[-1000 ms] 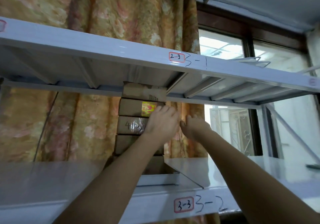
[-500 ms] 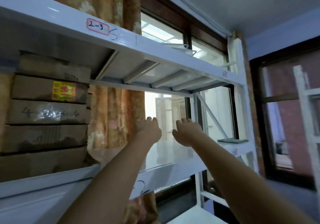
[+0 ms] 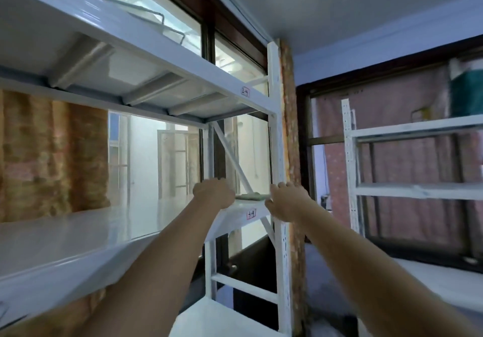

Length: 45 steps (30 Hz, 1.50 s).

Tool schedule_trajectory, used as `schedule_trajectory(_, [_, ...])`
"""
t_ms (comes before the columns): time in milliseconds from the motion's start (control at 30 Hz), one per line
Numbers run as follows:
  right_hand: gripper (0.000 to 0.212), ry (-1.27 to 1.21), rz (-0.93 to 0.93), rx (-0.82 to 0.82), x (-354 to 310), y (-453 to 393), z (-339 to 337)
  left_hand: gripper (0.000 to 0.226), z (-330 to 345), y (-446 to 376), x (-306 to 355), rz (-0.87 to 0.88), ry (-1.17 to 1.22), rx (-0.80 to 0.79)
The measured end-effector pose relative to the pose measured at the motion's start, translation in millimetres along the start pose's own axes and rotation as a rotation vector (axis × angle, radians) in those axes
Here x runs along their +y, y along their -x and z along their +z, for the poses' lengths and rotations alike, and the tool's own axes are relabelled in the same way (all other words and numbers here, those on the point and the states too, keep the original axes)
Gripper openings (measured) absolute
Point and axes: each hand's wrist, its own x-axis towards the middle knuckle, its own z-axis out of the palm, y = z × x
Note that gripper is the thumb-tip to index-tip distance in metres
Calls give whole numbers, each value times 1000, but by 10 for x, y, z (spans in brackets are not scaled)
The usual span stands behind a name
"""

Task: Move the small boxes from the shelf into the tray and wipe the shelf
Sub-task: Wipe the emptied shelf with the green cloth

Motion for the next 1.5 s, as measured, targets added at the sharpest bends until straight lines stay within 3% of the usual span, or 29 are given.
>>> schedule_trajectory(300, [54,-90,78,-20,590,-451,441,53,348,-605,489,33,-49,-44])
schedule_trajectory(467, [52,-71,27,-14,560,-812,643,53,482,-986,544,10,-52,-57])
schedule_trajectory(667, [52,-113,-47,-38,458,-1457,732,46,439,-1504,529,36,-222,-38])
schedule_trajectory(900, [49,-270,-107,-71,253,-2136,956,50,561,-2118,646,47,-205,-158])
schedule_trajectory(1200, [45,-460,-285,-279,220,-2700,1328,47,730,-2621,358,-110,-322,-232])
schedule_trajectory(1367, [57,-519,-348,-479,201,-2873,1480,48,915,-2757,258,-137,-324,-285])
schedule_trajectory(1500, [48,-528,-452,-362,204,-2941,1567,54,921,-2655,194,-201,-309,-325])
